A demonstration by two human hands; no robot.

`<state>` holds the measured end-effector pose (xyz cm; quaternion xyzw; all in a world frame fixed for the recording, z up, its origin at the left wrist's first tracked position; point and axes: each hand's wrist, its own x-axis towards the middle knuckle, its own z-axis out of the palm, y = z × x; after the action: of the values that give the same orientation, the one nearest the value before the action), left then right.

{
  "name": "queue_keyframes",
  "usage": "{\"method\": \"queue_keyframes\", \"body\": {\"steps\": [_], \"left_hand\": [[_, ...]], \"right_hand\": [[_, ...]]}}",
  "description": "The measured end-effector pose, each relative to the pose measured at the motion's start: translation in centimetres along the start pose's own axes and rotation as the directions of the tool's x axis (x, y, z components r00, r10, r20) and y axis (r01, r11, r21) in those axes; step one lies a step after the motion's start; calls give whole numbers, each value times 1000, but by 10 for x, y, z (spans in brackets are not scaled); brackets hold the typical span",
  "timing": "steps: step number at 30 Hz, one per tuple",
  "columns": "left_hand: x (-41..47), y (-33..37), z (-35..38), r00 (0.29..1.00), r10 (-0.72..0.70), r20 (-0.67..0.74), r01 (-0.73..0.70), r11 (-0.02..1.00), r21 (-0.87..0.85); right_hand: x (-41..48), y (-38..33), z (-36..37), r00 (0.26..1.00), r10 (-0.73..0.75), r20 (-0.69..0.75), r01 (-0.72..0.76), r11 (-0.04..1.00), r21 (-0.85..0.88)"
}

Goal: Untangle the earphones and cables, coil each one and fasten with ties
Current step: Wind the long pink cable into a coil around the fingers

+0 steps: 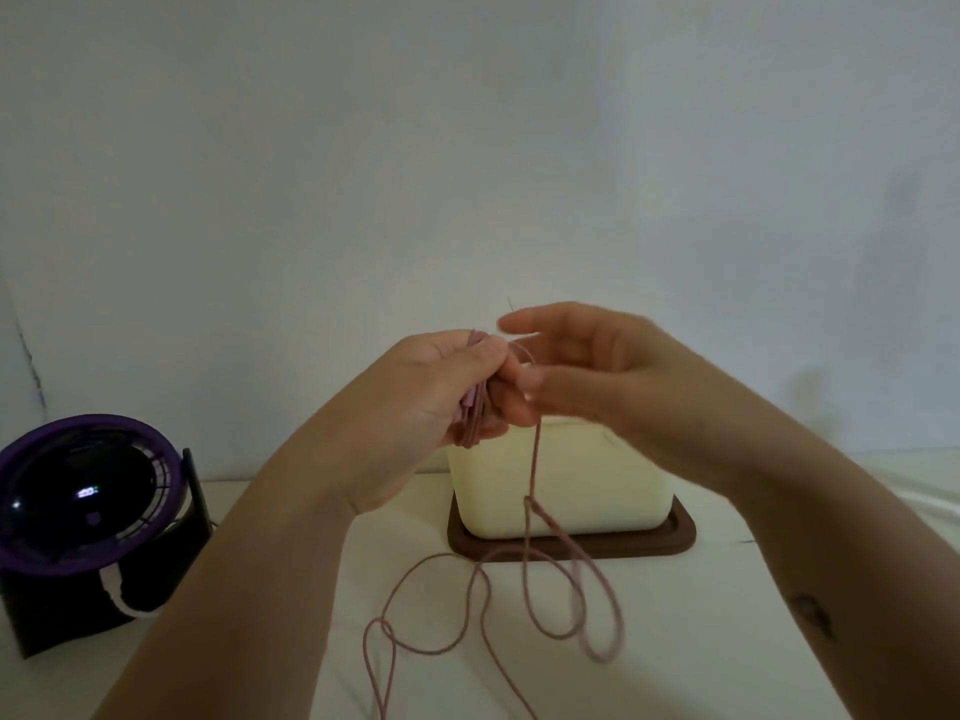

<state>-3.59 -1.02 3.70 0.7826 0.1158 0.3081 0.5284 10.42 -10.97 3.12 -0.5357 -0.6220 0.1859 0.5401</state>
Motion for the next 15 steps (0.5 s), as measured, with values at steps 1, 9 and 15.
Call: {"method": "queue_keyframes", "body": {"steps": [1,9,15], "left_hand": [[0,0,1,1000,2,5,-2,1000,23],[-1,-2,-2,997,-54,57,52,998,27],[-5,-18,-1,841,-170,514,215,976,-29]], "right_hand": [[0,0,3,999,21,50,-23,999,39],[4,17,4,989,134,57,-138,988,66],[6,23,-1,991,129,-43,-131,990,-54]]}}
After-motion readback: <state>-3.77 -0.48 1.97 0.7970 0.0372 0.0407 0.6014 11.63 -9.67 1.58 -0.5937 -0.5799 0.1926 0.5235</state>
